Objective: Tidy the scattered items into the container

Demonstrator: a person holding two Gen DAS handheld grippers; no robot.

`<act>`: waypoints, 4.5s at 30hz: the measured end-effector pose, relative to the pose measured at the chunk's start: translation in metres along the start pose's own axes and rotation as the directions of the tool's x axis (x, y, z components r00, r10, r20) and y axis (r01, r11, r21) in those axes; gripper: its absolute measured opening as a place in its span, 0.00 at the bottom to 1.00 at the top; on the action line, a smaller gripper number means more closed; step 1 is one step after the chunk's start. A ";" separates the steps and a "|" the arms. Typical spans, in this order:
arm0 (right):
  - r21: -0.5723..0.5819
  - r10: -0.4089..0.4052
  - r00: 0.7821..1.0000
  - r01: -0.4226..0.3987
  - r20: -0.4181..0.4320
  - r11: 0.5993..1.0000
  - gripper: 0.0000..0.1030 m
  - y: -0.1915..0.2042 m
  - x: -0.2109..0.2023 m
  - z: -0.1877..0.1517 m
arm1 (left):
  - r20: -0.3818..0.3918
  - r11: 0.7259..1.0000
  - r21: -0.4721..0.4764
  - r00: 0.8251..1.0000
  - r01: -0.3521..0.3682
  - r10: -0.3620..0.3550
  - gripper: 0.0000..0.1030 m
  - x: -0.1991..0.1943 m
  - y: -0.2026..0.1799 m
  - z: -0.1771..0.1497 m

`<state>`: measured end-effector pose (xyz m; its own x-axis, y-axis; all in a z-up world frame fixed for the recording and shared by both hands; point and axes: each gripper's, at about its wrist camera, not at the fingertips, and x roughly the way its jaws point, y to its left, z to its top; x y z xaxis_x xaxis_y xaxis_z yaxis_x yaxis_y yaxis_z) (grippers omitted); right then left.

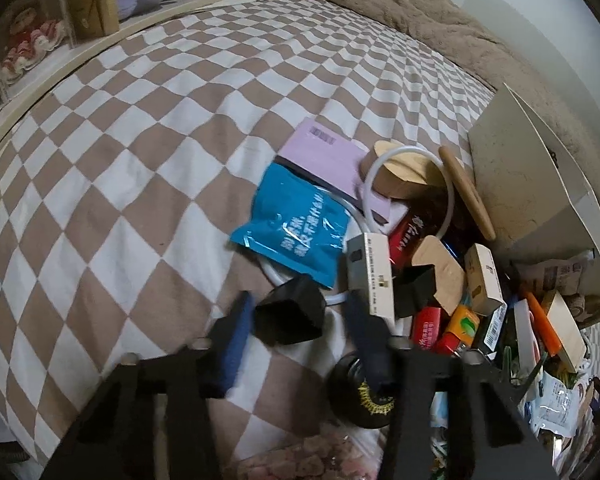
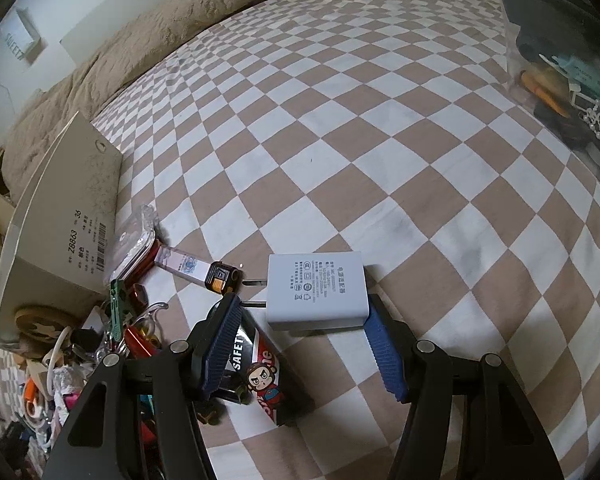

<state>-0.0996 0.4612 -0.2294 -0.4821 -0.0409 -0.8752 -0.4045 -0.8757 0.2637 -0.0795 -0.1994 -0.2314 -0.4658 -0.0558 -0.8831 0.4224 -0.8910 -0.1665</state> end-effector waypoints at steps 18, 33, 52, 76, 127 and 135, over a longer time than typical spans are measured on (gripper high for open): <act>-0.014 0.109 0.991 -0.108 0.076 0.994 0.61 0.005 -0.030 -0.006 | 0.065 0.999 -0.047 0.998 -0.024 0.027 0.30 -0.014 0.007 -0.005; -0.106 0.278 0.957 -0.269 0.082 0.957 0.61 0.047 -0.051 -0.021 | 0.162 0.998 0.042 0.985 0.052 -0.058 0.30 -0.049 -0.039 -0.014; -0.336 0.513 0.858 -0.479 0.018 0.811 0.61 0.146 -0.092 -0.049 | 0.197 0.952 0.220 0.946 0.214 -0.258 0.30 -0.095 -0.128 -0.017; -0.513 0.435 0.900 -0.370 0.007 0.774 0.61 0.202 -0.084 -0.021 | 0.205 0.876 0.395 0.903 0.276 -0.377 0.30 -0.097 -0.245 0.033; -0.735 0.189 0.982 -0.142 -0.018 0.663 0.55 0.226 -0.010 -0.084 | 0.080 0.912 0.286 0.941 0.295 -0.329 0.30 -0.054 -0.180 0.026; -0.699 0.249 0.966 -0.225 -0.068 0.679 0.46 0.221 -0.015 -0.078 | 0.000 0.916 0.298 0.960 0.268 -0.281 0.30 -0.032 -0.173 0.015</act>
<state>-0.1212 0.2310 -0.1898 -0.5134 -0.2908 -0.8074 0.3771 -0.9216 0.0921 -0.1495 -0.0501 -0.1675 -0.5660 0.1966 -0.8006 0.0306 -0.9655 -0.2587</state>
